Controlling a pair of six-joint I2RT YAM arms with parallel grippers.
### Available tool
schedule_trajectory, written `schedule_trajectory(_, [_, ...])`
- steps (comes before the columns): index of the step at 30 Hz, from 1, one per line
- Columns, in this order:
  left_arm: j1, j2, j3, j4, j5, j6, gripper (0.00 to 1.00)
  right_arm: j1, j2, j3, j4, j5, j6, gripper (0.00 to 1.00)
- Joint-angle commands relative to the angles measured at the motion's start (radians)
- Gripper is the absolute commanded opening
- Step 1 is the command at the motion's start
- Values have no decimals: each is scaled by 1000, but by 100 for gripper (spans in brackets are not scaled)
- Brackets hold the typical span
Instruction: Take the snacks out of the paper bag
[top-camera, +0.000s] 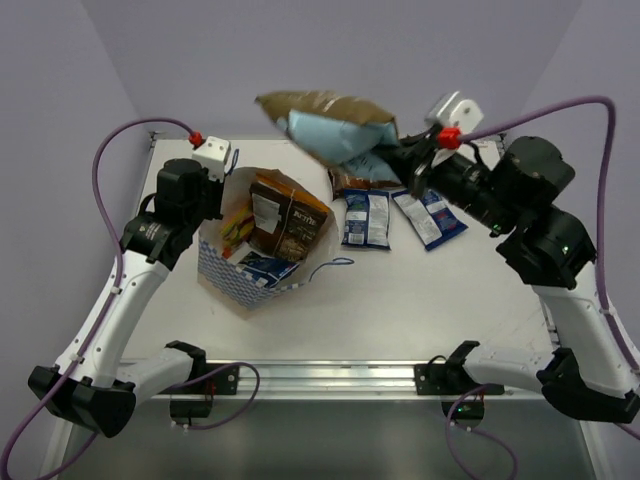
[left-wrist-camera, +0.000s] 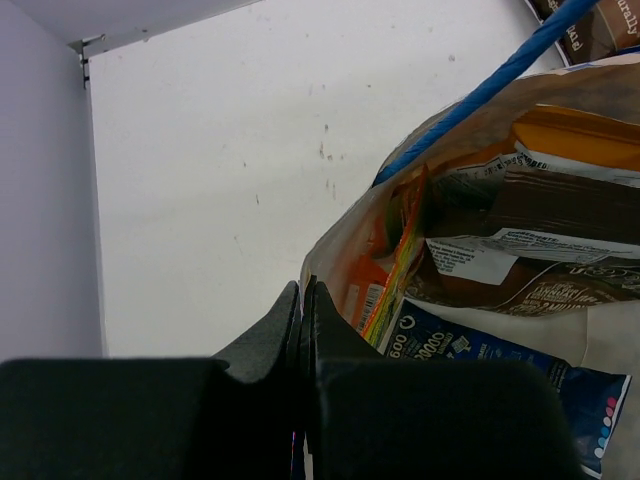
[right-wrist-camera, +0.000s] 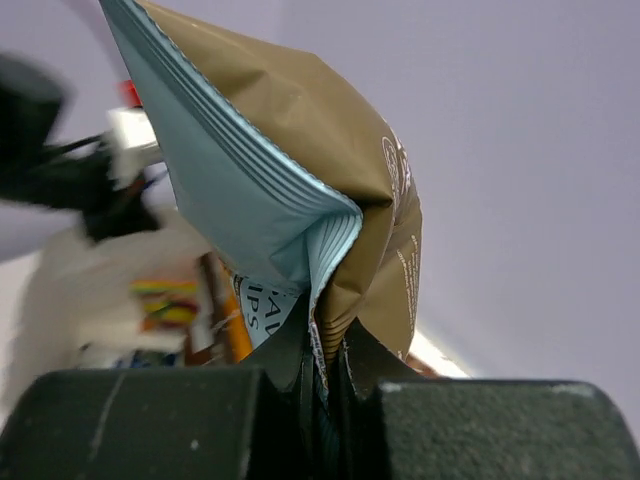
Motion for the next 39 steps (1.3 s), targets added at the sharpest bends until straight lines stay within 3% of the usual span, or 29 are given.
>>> schedule_trajectory(1, [-5,-24,56,94,-50,9,0,-122,-16,-40,257,225,51,0])
schedule_trajectory(11, [-5,-16,59,80,-7,-28,0,-510,313,-119,388,598,164,0])
schedule_trajectory(16, [-3,-27,60,77,21,-28,0,-590,626,-1,428,756,147,0])
schedule_trajectory(21, [-5,-39,57,79,41,-28,0,-636,871,106,567,934,0,0])
schedule_trajectory(24, [-5,-44,48,79,44,-21,0,-656,1008,186,563,906,-15,0])
schedule_trajectory(26, [-5,-44,45,80,46,-20,0,-654,1059,200,555,876,-11,22])
schedule_trajectory(27, [-5,-42,42,82,46,-20,0,-653,1061,202,511,856,11,45])
schedule_trajectory(30, [-5,-42,39,83,44,-17,0,-639,995,188,393,757,95,64])
schedule_trajectory(32, [-5,-42,39,85,44,-14,0,-622,877,130,357,653,126,68])
schedule_trajectory(35, [-5,-41,42,88,50,0,0,-593,678,50,305,476,167,82])
schedule_trajectory(39, [-3,-31,48,88,58,15,0,-533,467,21,144,234,198,87])
